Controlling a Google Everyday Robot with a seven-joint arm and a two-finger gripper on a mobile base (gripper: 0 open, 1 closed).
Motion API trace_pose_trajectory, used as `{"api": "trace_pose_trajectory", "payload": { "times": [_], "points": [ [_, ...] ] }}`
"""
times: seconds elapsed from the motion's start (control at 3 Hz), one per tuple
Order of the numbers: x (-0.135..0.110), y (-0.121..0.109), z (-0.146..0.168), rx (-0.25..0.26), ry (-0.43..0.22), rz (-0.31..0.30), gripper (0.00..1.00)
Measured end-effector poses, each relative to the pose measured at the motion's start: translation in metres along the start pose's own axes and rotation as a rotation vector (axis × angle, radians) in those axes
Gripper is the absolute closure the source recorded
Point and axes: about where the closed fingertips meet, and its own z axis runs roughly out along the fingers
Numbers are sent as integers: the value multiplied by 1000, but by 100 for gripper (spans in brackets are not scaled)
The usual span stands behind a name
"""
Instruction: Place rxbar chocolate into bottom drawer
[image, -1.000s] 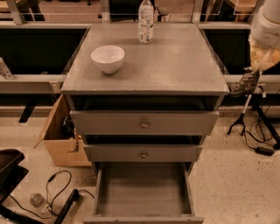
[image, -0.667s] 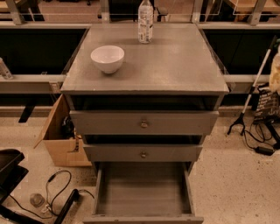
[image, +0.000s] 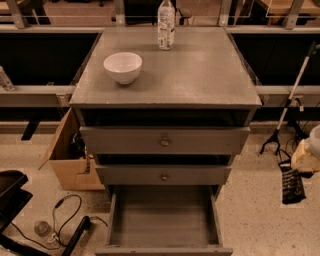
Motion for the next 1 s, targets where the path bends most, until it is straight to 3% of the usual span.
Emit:
{"api": "trace_pose_trajectory", "payload": {
  "times": [0.33, 0.67, 1.0],
  "points": [
    [16, 4, 93, -150, 115, 70, 100],
    [16, 4, 93, -150, 115, 70, 100],
    [18, -1, 145, -206, 195, 67, 100]
  ]
}}
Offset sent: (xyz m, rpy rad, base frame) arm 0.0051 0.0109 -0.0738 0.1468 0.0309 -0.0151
